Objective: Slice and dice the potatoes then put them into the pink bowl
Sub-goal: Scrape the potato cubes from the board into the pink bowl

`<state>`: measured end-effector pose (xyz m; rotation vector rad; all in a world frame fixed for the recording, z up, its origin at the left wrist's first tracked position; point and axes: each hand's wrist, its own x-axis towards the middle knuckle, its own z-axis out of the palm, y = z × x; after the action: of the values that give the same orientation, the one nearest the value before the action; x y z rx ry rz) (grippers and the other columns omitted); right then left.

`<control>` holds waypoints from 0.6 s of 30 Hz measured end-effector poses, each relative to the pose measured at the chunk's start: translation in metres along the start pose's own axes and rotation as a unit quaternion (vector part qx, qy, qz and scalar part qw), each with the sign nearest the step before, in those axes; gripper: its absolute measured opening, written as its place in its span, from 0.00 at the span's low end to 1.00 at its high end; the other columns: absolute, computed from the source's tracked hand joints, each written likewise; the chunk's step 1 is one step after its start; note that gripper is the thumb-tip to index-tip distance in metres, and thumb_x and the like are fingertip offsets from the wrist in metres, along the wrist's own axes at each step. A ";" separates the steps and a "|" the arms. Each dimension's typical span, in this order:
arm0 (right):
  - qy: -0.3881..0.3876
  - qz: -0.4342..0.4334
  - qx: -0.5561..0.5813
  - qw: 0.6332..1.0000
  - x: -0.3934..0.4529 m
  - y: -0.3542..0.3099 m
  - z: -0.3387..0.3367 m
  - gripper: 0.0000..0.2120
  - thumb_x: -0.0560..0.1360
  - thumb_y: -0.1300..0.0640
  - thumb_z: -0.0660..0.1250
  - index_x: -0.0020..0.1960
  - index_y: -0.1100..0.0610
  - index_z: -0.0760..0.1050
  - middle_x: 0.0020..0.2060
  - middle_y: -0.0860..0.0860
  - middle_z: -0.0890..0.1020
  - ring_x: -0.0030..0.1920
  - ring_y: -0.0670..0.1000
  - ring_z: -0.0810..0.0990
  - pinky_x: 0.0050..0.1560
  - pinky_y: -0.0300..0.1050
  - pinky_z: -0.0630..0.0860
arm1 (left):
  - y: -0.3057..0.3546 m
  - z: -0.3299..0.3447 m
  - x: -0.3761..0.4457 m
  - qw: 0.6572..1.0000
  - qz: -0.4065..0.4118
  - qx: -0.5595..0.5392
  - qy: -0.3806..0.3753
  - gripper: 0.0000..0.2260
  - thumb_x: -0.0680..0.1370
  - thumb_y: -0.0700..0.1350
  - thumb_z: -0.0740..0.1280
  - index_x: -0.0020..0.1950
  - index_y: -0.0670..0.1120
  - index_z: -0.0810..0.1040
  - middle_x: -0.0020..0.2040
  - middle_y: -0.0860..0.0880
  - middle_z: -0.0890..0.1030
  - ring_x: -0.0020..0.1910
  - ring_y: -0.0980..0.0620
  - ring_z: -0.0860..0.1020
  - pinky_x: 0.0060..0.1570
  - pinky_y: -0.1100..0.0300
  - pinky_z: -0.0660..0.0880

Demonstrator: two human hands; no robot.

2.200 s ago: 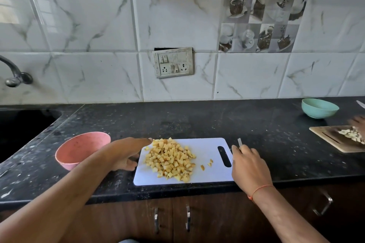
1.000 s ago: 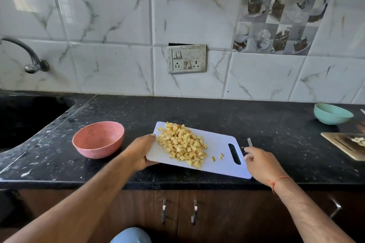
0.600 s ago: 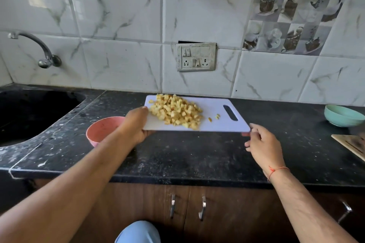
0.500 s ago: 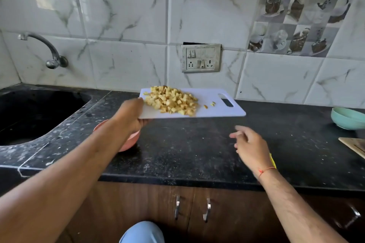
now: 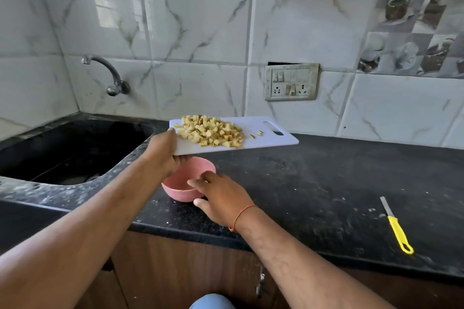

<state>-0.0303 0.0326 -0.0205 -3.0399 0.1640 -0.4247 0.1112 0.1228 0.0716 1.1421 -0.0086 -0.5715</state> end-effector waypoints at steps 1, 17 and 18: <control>0.011 -0.008 -0.014 1.000 0.002 0.002 0.002 0.20 0.83 0.49 0.65 0.75 0.48 0.72 0.67 0.53 0.76 0.62 0.62 0.75 0.56 0.59 0.80 | -0.003 0.000 0.000 1.000 -0.003 -0.006 -0.001 0.11 0.89 0.50 0.61 0.60 0.43 0.76 0.52 0.44 0.85 0.46 0.46 0.86 0.33 0.52 0.83; 0.051 0.162 -0.075 0.983 -0.206 0.155 -0.090 0.05 0.84 0.48 0.64 0.57 0.40 0.76 0.53 0.34 0.74 0.55 0.41 0.71 0.58 0.40 0.68 | -0.123 0.111 0.016 0.978 -0.060 0.000 -0.200 0.15 0.90 0.50 0.57 0.61 0.45 0.81 0.50 0.49 0.89 0.49 0.50 0.88 0.42 0.54 0.84; 0.038 0.183 -0.076 0.979 -0.216 0.161 -0.095 0.05 0.84 0.47 0.63 0.57 0.39 0.76 0.54 0.33 0.74 0.57 0.41 0.71 0.61 0.41 0.70 | -0.131 0.119 0.018 0.974 -0.068 -0.005 -0.214 0.15 0.90 0.49 0.57 0.62 0.45 0.81 0.53 0.48 0.89 0.52 0.49 0.88 0.45 0.53 0.84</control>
<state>-0.2780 -0.1075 -0.0008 -3.0383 0.7792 -0.5169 0.0363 -0.0243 0.0054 0.9962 -0.2990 -0.9313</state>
